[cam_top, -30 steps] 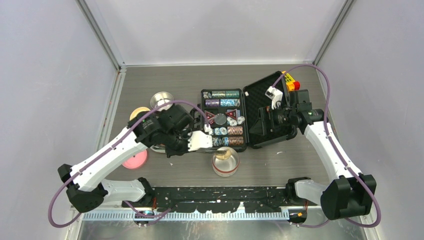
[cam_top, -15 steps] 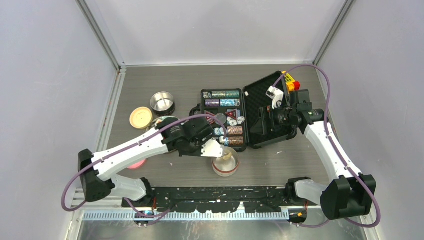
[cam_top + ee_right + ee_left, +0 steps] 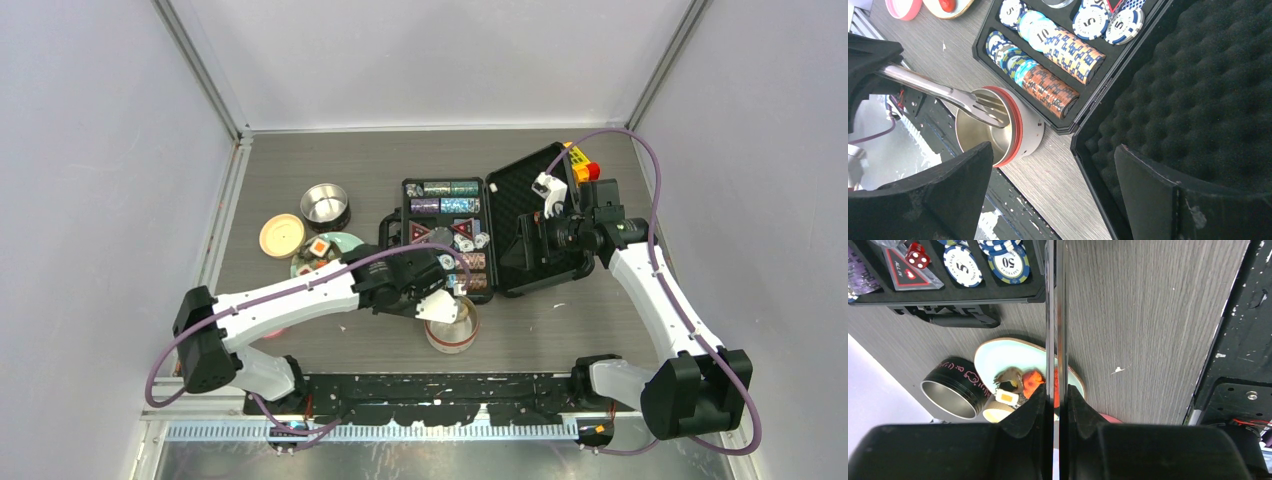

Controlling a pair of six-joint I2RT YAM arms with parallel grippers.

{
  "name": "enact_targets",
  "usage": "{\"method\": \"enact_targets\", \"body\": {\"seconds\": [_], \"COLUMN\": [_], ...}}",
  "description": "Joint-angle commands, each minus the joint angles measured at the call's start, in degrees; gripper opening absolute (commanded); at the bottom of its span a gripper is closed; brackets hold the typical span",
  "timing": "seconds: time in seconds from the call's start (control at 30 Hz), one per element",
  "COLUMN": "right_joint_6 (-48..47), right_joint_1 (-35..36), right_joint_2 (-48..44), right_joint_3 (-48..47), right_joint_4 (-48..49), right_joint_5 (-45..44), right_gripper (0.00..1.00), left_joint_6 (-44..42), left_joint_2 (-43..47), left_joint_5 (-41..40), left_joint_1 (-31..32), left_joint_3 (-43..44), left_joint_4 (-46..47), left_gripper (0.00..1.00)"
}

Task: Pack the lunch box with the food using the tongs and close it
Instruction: Place the fake food in the packing box.

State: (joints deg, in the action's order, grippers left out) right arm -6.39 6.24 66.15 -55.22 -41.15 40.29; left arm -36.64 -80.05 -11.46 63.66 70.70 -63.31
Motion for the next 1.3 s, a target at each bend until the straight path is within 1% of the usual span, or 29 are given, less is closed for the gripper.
{"method": "enact_targets", "body": {"seconds": [0.0, 0.03, 0.17, 0.27, 0.33, 0.53, 0.8, 0.9, 1.07, 1.13, 1.27], "right_joint_6": [-0.9, -0.8, -0.9, -0.9, -0.9, -0.9, -0.9, -0.9, -0.9, -0.9, -1.2], "right_joint_1": [-0.2, -0.2, -0.2, -0.3, -0.2, -0.2, -0.2, -0.2, -0.2, -0.2, -0.2], "right_joint_2": [-0.3, -0.3, -0.3, -0.4, -0.4, -0.4, -0.1, 0.0, -0.2, -0.2, -0.3], "right_joint_3": [-1.0, -1.0, -1.0, -1.1, -1.1, -1.0, -1.0, -1.0, -1.0, -1.1, -1.1], "right_joint_4": [1.4, 1.4, 1.4, 1.5, 1.5, 1.4, 1.3, 1.3, 1.3, 1.4, 1.2], "right_joint_5": [0.3, 0.3, 0.2, 0.3, 0.4, 0.6, 0.6, 0.7, 0.9, 1.0, 1.4], "right_gripper": [0.95, 0.96, 0.95, 0.95, 0.95, 0.95, 0.96, 0.95, 0.95, 0.95, 0.95], "left_joint_6": [-1.2, -1.4, -1.4, -0.9, -0.7, 0.2, 0.4, 1.8, 5.7, 6.7, 7.9], "left_joint_2": [-1.1, -1.3, -1.4, -0.6, 0.2, 2.4, 6.3, 7.4, 10.3, 11.9, 14.4], "left_joint_5": [-3.1, -3.2, -2.2, -0.5, 0.5, 4.7, 13.0, 15.1, 20.1, 20.6, 18.9], "left_joint_1": [0.7, 0.7, 0.7, 0.7, 0.8, 0.0, -3.3, -5.6, -15.8, -20.2, -29.5], "left_joint_3": [-0.7, -0.7, 0.0, 0.9, 1.2, 3.6, 9.0, 10.6, 11.4, 10.4, 8.3], "left_joint_4": [3.3, 3.0, 1.3, -0.3, -1.3, -4.9, -9.7, -10.0, -9.8, -9.7, -10.5], "left_gripper": [0.09, 0.12, 0.33, 0.41, 0.44, 0.45, 0.45, 0.45, 0.45, 0.45, 0.45]}}
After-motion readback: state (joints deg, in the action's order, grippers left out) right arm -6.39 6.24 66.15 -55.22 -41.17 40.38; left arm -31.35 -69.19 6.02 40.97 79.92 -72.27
